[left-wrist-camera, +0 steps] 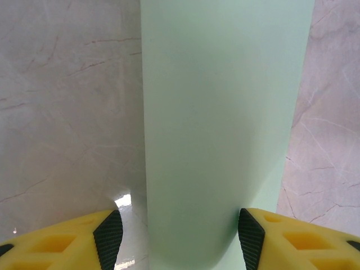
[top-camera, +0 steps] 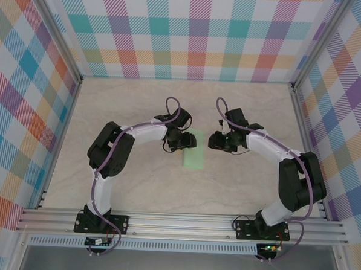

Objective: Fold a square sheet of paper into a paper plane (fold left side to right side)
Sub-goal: Hold the square sheet of paper at the center of the table.

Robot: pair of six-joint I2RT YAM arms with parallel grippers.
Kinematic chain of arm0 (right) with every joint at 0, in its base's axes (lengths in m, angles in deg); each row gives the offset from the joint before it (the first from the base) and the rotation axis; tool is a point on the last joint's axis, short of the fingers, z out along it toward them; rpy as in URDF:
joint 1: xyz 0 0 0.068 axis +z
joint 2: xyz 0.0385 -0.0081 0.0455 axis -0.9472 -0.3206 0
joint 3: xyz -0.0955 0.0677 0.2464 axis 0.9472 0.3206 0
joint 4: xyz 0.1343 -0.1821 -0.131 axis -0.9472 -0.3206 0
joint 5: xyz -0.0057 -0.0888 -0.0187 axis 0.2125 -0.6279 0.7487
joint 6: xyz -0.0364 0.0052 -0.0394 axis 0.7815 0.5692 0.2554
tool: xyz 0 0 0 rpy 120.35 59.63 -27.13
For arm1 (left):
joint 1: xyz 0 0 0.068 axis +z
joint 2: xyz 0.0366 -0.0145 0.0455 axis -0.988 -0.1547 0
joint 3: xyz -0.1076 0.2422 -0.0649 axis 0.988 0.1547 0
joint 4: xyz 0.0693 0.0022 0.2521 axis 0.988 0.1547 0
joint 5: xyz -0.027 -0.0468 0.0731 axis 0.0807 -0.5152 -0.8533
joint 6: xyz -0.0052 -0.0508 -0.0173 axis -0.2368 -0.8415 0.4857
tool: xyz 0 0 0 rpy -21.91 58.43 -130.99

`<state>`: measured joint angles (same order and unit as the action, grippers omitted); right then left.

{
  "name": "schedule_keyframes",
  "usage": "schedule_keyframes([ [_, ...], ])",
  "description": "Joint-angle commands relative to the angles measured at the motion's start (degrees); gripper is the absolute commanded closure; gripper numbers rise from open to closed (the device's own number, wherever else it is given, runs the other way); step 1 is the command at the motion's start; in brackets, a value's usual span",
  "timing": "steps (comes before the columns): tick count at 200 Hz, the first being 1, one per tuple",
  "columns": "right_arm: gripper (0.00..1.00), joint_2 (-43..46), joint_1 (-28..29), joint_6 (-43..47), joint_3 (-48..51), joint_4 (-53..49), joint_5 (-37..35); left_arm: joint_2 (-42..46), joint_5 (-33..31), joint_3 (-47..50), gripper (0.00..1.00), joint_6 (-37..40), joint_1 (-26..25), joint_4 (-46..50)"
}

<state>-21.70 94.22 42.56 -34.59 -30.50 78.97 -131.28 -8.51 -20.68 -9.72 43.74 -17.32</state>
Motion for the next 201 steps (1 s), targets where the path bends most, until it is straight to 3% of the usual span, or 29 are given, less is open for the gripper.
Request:
schedule_keyframes([
  [1,0.61,0.87,0.11,-0.79,1.00,0.83,1.58,-3.44,0.34,-0.09,0.40,-0.19,-1.57,-0.38],
  [201,0.66,0.32,0.29,-2.07,1.83,2.63,3.92,-3.81,-0.27,0.13,0.42,0.28,-1.70,1.17],
])
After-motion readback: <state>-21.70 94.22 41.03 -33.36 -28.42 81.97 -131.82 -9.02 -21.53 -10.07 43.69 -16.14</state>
